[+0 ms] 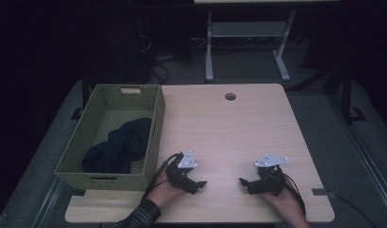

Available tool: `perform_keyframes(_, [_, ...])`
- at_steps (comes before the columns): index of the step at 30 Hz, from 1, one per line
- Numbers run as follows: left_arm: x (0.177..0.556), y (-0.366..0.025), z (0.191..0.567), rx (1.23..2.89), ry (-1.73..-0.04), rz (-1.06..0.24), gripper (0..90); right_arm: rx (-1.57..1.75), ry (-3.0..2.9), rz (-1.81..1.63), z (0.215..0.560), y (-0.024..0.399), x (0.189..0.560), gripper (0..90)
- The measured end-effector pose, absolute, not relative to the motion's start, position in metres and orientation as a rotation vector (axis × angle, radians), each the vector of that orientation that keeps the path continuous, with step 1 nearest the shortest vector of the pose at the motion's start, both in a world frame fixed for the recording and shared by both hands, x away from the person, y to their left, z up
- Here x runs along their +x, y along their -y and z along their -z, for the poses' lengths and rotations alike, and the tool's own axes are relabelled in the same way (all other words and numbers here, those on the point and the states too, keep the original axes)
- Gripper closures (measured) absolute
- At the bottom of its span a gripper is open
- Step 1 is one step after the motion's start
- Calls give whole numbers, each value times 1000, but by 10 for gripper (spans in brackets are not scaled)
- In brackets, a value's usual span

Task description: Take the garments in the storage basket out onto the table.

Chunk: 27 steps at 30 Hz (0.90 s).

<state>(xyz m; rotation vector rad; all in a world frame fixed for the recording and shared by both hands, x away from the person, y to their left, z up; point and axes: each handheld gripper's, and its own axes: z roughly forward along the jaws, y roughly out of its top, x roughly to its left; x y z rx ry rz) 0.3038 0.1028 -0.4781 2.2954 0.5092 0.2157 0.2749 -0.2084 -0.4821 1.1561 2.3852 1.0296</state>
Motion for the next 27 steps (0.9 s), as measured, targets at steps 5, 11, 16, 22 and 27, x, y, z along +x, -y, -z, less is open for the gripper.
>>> perform_keyframes(5, [304,-103,478,2296,-510,-217,130,1153,-2386,-1030,482,209,275,68])
perform_keyframes(11, [304,-102,477,2304,-532,-213,135,1153,-2386,-1029,482,209,275,67])
perform_keyframes(16, [307,-103,473,2330,-537,-192,136,1154,-2386,-1030,482,209,275,67])
perform_keyframes(22, [310,-101,469,2351,-557,-190,137,1154,-2386,-1030,482,209,275,68])
perform_keyframes(27, [310,-101,465,2344,-558,-195,137,1153,-2387,-1028,482,209,275,68])
